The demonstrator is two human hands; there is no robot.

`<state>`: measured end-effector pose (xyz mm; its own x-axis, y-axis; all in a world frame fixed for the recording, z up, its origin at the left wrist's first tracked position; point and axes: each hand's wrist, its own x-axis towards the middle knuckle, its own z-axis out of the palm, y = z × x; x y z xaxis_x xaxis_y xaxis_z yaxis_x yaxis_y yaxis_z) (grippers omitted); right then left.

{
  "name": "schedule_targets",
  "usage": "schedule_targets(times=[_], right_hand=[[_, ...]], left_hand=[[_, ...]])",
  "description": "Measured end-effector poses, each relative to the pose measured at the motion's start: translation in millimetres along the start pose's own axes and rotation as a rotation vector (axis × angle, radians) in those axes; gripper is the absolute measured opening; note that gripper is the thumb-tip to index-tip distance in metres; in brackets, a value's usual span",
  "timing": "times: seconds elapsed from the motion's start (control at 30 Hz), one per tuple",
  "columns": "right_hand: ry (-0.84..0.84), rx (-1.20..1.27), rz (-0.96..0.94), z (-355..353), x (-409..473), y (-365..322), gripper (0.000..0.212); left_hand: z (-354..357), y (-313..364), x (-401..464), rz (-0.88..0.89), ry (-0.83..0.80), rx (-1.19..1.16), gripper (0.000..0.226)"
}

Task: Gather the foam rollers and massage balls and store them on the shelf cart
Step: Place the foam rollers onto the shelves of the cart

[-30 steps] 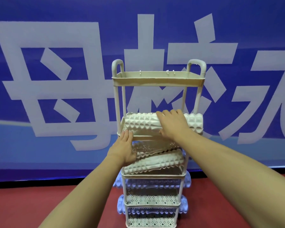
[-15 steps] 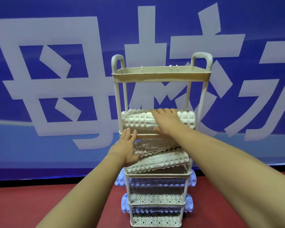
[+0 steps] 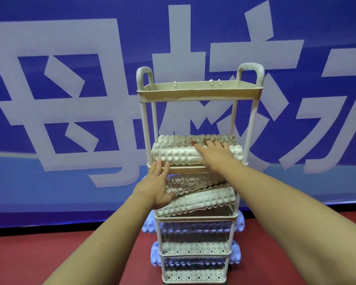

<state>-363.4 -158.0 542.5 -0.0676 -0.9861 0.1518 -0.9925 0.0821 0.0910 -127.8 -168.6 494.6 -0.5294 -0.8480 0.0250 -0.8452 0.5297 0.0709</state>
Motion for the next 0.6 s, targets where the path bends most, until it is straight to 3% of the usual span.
schedule_targets(times=[0.17, 0.43, 0.6], right_hand=[[-0.004, 0.069, -0.065, 1.7, -13.4, 6.8, 0.060], [0.171, 0.152, -0.078, 5.5, -79.7, 27.4, 0.054], [0.132, 0.141, -0.005, 33.8, -148.7, 69.5, 0.052]], left_hand=[[0.6, -2.8, -0.2, -0.007, 0.007, -0.020, 0.102], [2.1, -3.6, -10.2, 0.005, 0.047, -0.074, 0.090], [18.3, 18.9, -21.7, -0.018, 0.308, -0.132, 0.072]])
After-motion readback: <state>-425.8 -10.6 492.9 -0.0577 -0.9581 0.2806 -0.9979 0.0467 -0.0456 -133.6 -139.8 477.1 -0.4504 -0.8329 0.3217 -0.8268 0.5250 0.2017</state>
